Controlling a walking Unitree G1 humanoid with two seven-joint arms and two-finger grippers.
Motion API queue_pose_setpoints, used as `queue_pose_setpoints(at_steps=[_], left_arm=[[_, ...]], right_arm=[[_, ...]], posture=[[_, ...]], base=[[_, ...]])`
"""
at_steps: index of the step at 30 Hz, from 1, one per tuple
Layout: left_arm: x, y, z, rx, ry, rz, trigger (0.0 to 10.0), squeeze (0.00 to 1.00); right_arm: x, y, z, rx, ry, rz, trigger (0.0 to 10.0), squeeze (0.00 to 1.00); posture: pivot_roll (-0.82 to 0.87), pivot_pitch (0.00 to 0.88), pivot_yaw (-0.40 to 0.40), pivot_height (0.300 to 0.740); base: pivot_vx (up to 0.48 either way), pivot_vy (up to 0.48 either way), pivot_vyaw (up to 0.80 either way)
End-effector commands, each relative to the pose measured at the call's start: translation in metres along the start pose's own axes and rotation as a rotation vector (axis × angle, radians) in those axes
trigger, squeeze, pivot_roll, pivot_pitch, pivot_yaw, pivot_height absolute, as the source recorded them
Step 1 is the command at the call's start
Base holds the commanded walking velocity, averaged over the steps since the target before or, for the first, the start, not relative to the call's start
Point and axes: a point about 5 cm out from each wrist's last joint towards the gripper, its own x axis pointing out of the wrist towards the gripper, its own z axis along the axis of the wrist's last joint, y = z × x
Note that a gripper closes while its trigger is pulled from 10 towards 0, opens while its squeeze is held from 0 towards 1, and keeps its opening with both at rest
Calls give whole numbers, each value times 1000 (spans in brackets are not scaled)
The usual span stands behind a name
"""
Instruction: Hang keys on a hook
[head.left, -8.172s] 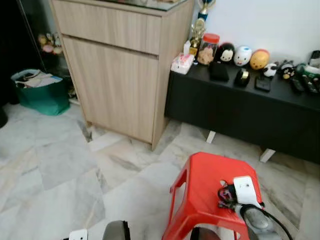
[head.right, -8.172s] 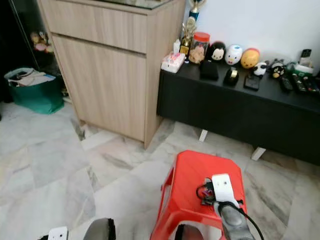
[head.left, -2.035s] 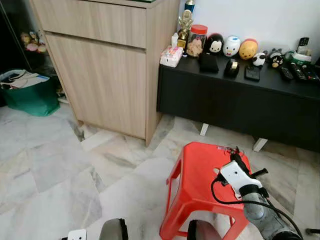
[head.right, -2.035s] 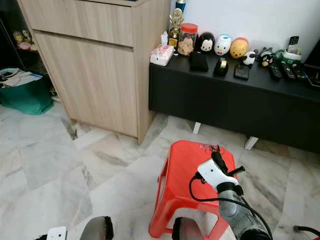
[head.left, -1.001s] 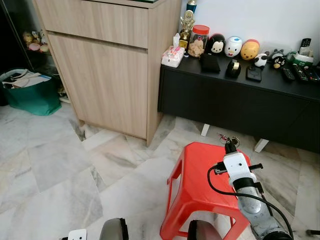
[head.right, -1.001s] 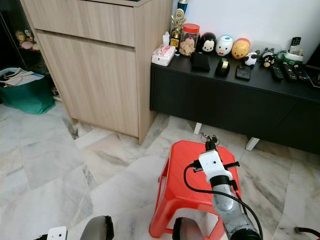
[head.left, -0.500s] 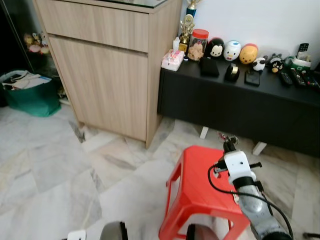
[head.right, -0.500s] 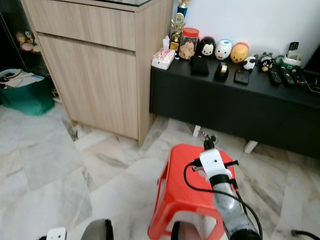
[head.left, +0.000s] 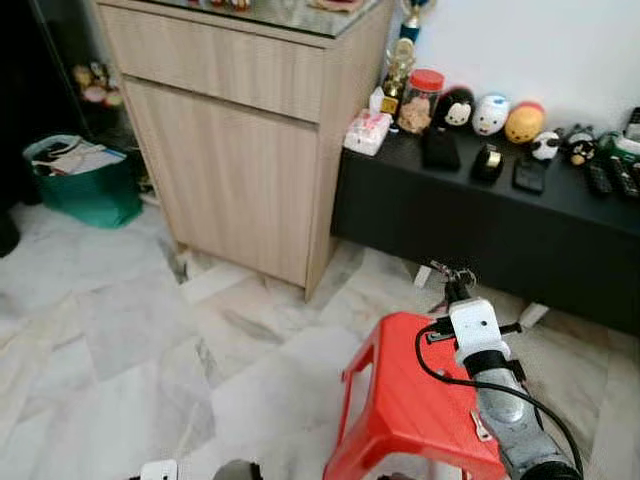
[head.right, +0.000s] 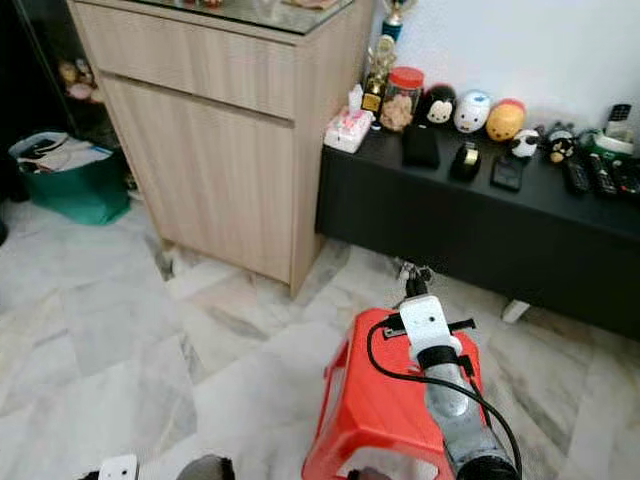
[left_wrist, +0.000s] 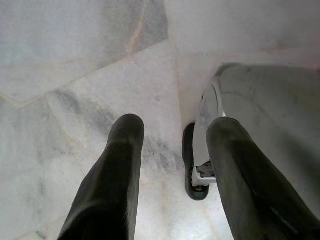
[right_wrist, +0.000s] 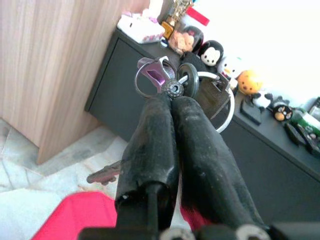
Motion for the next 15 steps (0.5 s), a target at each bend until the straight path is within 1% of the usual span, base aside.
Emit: queue_pose_setpoints(at_steps=[1, 4, 7, 15], left_arm=[[0, -14, -3, -17, 12, -40, 10000, 0], [0, -14, -3, -19, 11, -40, 10000, 0], [0, -14, -3, -21, 10, -40, 10000, 0], [0, -15, -3, -28, 7, -45, 10000, 0]], right_arm=[[3, -7, 5, 11, -17, -28, 10000, 0], [4, -6, 5, 10, -17, -11, 10000, 0], [3, -5, 5, 28, -13, -12, 10000, 0], [3, -5, 5, 38, -11, -20, 10000, 0]], posture=[[73, 0, -143, 700], [72, 0, -143, 718], [73, 0, -143, 718], [72, 0, -144, 718]], base=[[0, 0, 0], [0, 0, 0], [0, 0, 0], [0, 0, 0]])
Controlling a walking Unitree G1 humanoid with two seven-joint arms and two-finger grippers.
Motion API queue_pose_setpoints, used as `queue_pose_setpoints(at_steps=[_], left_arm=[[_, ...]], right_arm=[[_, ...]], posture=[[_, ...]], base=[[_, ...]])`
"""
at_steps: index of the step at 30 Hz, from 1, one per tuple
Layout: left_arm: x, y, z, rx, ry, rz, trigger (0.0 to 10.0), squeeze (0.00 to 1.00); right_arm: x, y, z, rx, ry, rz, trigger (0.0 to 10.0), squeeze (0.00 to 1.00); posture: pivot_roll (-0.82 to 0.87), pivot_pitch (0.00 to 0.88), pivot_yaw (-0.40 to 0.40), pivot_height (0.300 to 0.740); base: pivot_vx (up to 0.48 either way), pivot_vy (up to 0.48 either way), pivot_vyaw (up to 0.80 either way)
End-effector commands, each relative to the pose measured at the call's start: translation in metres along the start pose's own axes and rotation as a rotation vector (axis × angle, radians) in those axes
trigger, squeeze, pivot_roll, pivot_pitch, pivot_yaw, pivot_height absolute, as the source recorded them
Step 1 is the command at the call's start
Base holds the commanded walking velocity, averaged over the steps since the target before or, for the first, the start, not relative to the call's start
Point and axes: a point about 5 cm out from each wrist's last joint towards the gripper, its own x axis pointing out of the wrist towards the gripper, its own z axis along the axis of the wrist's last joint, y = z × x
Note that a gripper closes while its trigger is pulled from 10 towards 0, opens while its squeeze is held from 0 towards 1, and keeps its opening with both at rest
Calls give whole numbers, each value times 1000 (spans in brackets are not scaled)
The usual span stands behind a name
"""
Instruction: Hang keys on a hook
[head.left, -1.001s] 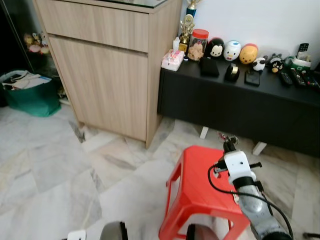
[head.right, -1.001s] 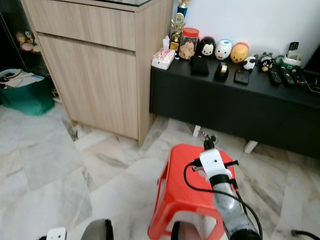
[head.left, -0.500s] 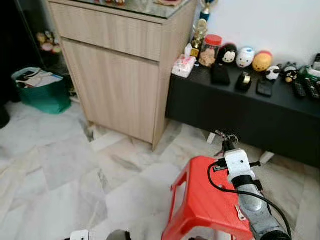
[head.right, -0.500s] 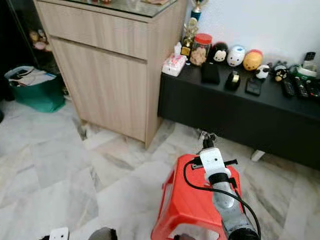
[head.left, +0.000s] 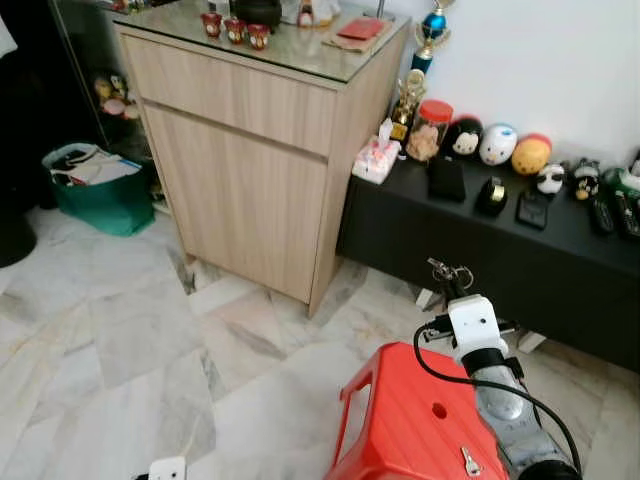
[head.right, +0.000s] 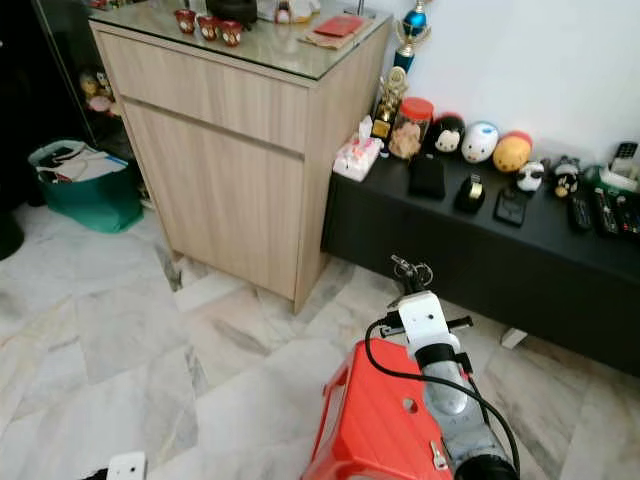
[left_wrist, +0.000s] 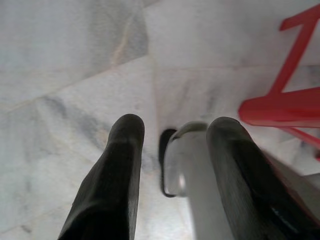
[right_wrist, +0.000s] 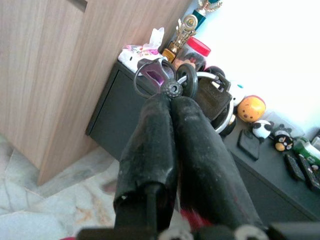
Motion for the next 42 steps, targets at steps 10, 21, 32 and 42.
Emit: queue_pose_setpoints(at_steps=[10, 21, 32, 42], left_arm=[[-1, -3, -5, -31, 12, -15, 10000, 0], [-1, -2, -4, -37, 10, -18, 10000, 0], [-1, -2, -4, -39, 9, -20, 10000, 0], [-1, -2, -5, -29, 10, -25, 10000, 0]], right_arm=[[2, -11, 1, 49, 9, -69, 10000, 0], [1, -11, -1, 53, 17, -68, 10000, 0], [2, -11, -2, 72, 30, -87, 10000, 0], [3, -9, -2, 83, 39, -87, 10000, 0]], posture=[[73, 0, -142, 718], [75, 0, -141, 718], [78, 0, -138, 718], [80, 0, -131, 718]], base=[[0, 0, 0], [0, 0, 0], [0, 0, 0], [-49, 0, 0]])
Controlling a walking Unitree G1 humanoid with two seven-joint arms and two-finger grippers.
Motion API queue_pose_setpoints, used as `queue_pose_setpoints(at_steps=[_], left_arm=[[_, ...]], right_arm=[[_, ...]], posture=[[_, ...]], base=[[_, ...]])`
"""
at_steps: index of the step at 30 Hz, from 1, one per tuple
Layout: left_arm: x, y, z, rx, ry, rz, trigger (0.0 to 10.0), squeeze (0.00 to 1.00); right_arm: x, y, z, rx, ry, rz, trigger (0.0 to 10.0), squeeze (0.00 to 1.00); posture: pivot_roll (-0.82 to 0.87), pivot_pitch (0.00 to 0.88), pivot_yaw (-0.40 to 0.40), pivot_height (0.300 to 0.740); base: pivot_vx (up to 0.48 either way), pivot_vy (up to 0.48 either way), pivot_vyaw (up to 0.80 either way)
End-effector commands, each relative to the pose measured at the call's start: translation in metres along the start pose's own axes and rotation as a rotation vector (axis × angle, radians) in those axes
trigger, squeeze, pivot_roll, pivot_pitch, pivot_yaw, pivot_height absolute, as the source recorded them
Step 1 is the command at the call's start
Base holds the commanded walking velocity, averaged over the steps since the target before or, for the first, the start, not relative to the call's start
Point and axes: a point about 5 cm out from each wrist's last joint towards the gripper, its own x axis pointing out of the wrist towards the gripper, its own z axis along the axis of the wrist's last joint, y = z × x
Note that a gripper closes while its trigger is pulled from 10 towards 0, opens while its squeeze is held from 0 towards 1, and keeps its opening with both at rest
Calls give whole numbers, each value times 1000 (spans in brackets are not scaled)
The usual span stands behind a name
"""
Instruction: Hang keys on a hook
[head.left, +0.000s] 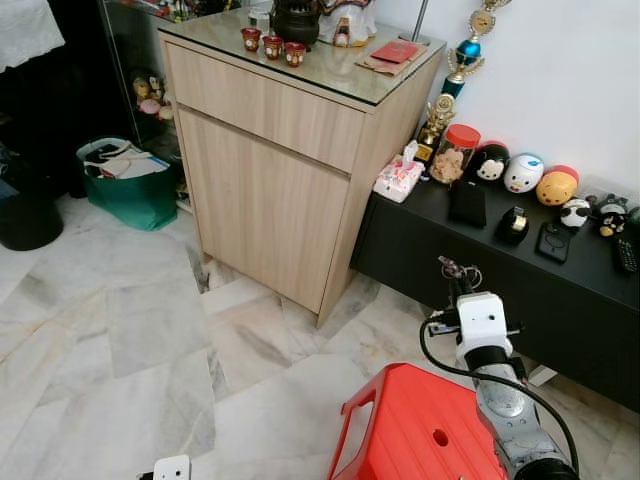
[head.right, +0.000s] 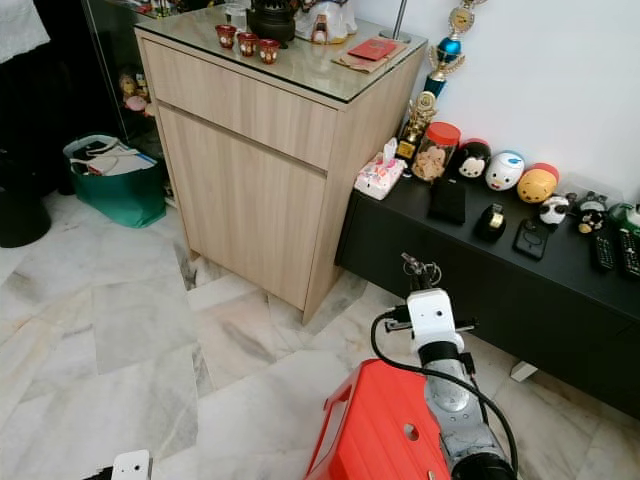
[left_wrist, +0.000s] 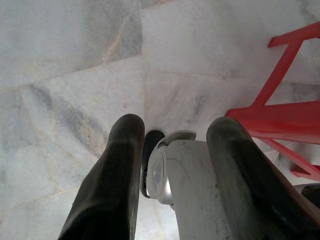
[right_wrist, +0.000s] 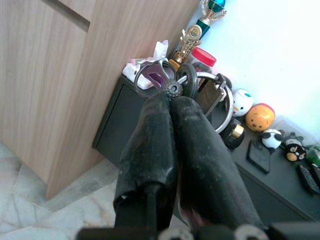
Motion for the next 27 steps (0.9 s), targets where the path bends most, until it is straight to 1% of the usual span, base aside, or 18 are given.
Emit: queue_pose_setpoints(at_steps=[1, 18, 27], left_arm=[[-2, -2, -6, -4, 15, -7, 10000, 0], [-2, -1, -7, 14, 16, -14, 10000, 0], [-2, 0, -7, 21, 16, -8, 10000, 0]], right_arm=[[1, -6, -1, 14, 12, -33, 10000, 0], [3, -7, 0, 13, 12, -45, 10000, 0], [4, -7, 0, 13, 18, -55, 10000, 0]], posture=[[80, 0, -130, 718], [80, 0, -123, 718], [82, 0, -123, 718]], base=[[-244, 0, 0], [-271, 0, 0], [0, 0, 0]])
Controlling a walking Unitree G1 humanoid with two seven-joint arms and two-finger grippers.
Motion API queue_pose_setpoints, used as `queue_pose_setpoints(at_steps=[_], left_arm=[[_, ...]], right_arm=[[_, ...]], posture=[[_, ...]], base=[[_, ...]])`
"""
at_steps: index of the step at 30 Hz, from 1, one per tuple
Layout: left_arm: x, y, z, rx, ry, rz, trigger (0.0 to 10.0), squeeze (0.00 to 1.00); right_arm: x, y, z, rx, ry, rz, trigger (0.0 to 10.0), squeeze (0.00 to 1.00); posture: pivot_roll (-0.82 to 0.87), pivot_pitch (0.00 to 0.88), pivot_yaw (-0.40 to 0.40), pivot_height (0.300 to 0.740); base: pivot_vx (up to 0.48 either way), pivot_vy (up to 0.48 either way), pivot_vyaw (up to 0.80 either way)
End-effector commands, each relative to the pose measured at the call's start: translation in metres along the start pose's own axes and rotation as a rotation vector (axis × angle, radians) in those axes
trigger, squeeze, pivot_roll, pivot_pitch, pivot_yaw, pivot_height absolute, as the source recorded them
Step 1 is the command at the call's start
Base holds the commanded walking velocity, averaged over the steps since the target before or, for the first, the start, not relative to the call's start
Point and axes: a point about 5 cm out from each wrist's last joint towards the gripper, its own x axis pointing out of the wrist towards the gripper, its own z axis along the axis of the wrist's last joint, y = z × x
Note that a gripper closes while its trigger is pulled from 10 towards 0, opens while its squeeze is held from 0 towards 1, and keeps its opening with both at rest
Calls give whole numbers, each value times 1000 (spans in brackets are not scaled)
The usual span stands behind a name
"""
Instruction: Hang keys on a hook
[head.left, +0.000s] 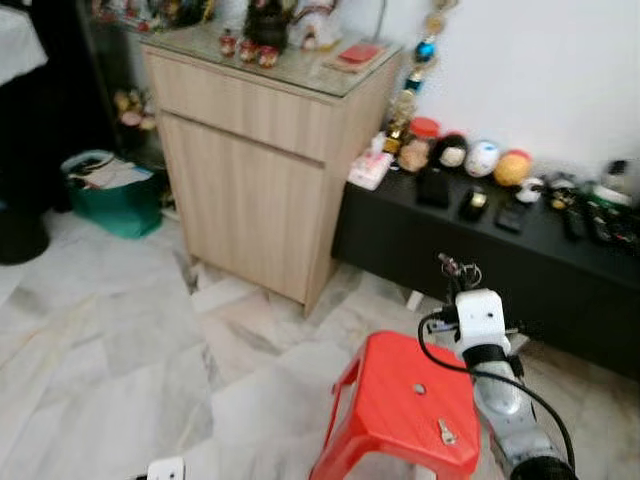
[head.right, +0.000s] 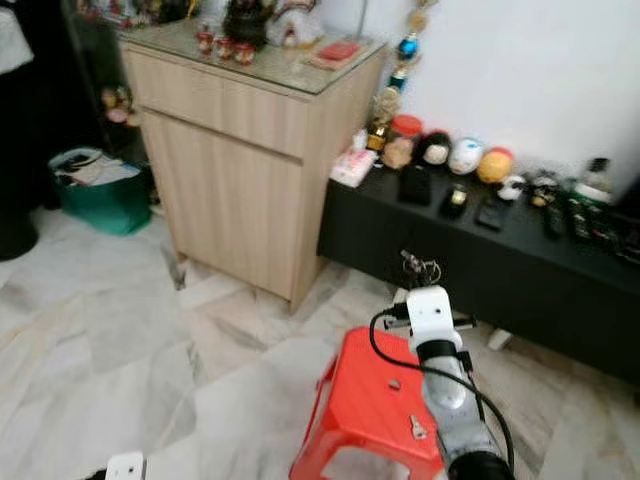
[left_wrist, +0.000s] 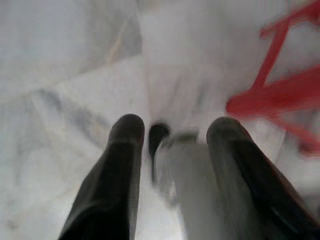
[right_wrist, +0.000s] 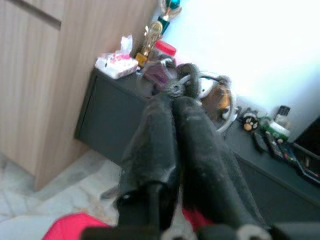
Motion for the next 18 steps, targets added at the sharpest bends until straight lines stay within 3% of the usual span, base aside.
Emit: queue_pose_setpoints(at_steps=[1, 13, 18], left_arm=[[-5, -3, -18, -3, 59, -5, 10000, 0], [-4, -3, -16, 16, 57, -5, 10000, 0], [-4, -4, -15, 11, 54, -2, 10000, 0]], right_arm=[[6, 1, 6, 6, -10, -4, 10000, 0], [7, -2, 6, 1, -5, -16, 10000, 0], [8, -2, 6, -1, -9, -22, 10000, 0]], posture=[[81, 0, -123, 718], [83, 0, -129, 718], [83, 0, -131, 718]], base=[[0, 0, 0], [0, 0, 0], [0, -305, 0]])
